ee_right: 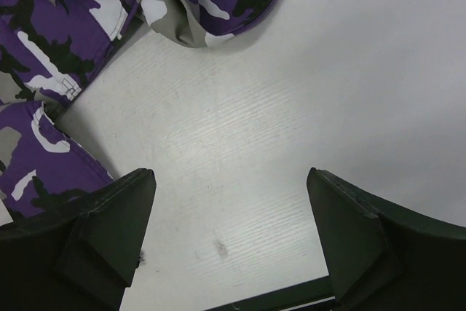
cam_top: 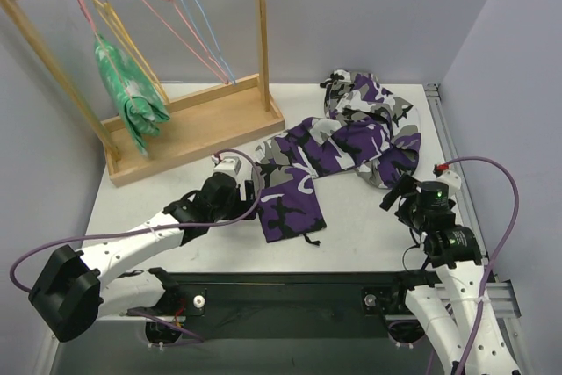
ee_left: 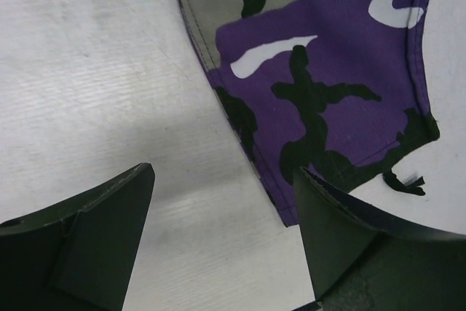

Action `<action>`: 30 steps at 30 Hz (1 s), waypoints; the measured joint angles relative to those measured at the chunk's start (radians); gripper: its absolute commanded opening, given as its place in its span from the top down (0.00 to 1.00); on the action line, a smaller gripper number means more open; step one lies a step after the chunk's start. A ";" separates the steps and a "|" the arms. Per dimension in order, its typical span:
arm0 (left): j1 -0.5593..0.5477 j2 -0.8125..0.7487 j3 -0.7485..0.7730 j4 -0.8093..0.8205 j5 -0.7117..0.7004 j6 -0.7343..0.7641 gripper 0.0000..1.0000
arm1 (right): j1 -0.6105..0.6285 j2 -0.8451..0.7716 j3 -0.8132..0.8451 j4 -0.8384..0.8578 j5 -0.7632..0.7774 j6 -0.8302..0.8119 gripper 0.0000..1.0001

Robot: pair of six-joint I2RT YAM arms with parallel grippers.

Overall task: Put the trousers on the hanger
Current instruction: Flatten out the trousers at the center of the board.

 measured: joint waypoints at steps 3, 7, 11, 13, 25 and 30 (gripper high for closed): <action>-0.016 0.042 -0.060 0.085 0.066 -0.055 0.12 | 0.000 0.002 -0.025 0.000 -0.013 0.000 0.11; -0.057 0.161 -0.073 0.134 0.121 -0.101 0.12 | 0.000 0.026 -0.037 0.004 -0.037 0.002 0.12; -0.090 0.252 -0.036 0.197 0.149 -0.133 0.12 | 0.000 0.053 -0.037 0.033 -0.069 0.011 0.11; -0.105 0.290 -0.021 0.226 0.154 -0.150 0.12 | 0.001 0.055 -0.037 0.039 -0.082 0.012 0.11; -0.143 0.455 0.065 0.290 0.202 -0.194 1.00 | 0.002 0.035 -0.037 0.042 -0.121 0.013 0.11; -0.130 0.422 0.062 0.238 0.169 -0.196 1.00 | 0.002 0.089 -0.024 0.043 -0.121 0.006 0.11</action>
